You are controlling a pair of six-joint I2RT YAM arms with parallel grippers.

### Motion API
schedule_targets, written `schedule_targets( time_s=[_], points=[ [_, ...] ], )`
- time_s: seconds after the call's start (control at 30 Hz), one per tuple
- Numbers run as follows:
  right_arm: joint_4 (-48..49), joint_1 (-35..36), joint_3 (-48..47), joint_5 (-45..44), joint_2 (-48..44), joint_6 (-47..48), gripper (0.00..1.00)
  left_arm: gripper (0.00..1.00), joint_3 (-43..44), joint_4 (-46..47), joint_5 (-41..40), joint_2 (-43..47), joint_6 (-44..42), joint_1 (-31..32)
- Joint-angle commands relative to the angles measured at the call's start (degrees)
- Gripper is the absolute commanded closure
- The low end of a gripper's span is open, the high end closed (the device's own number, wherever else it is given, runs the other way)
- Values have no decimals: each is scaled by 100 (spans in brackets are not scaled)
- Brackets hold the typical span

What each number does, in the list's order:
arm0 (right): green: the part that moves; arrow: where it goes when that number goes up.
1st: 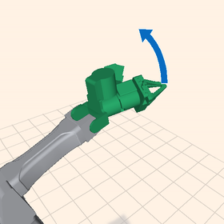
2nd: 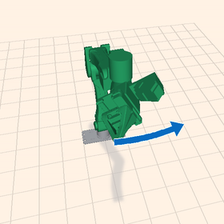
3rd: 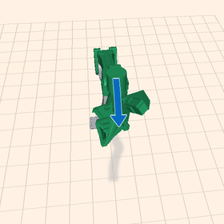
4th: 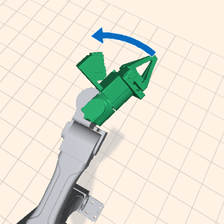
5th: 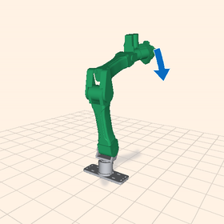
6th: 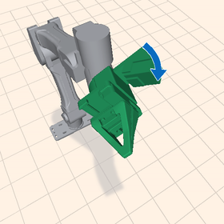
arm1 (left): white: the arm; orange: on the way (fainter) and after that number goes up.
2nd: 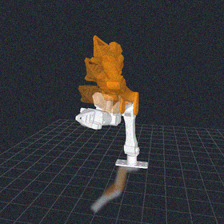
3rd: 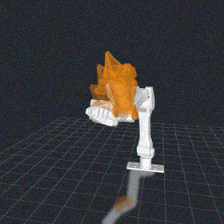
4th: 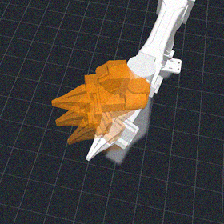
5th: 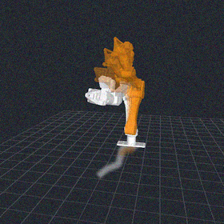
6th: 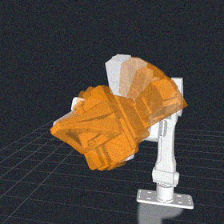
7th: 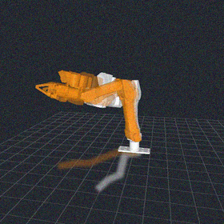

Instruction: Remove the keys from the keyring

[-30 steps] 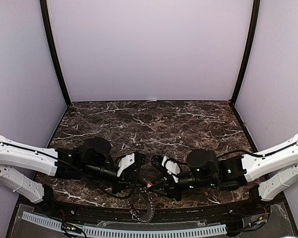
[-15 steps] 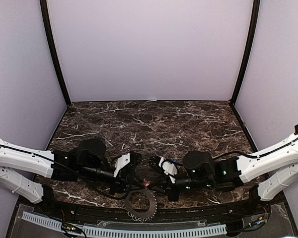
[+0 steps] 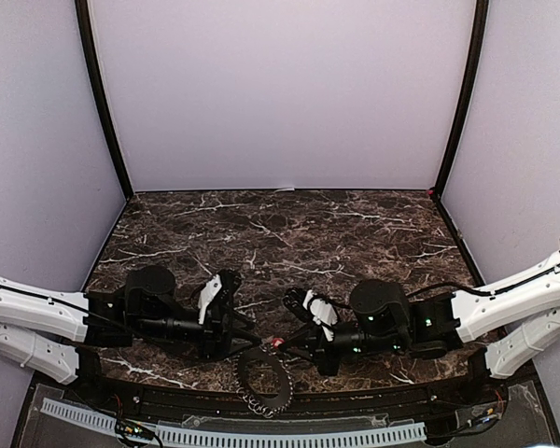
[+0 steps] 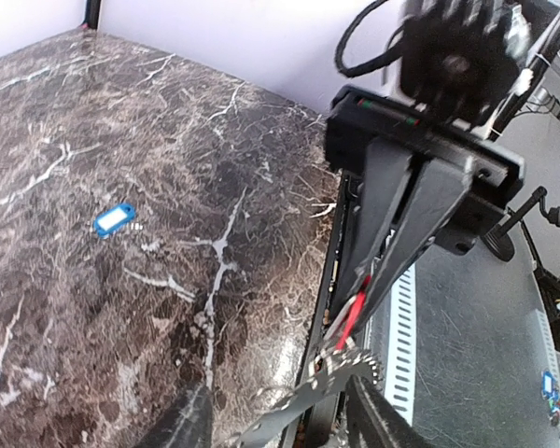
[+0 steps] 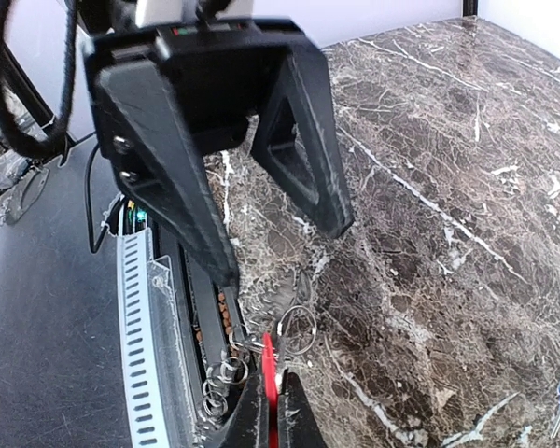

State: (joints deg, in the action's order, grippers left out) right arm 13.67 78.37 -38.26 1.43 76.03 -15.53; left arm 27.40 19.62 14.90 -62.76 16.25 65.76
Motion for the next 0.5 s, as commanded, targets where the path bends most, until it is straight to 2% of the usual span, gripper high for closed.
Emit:
schedule_targets(
  time_s=[0.0,0.27,0.47],
  points=[
    [161,-26,-108,-125,-241,30,100,52,-186,459,5,20,266,-19],
    [121,-25,-124,-148,-265,26,100,58,-147,1158,881,-427,83,-22],
    [130,-28,-87,-227,-289,-20,100,67,-140,1412,1289,-704,2,-19]
  ],
)
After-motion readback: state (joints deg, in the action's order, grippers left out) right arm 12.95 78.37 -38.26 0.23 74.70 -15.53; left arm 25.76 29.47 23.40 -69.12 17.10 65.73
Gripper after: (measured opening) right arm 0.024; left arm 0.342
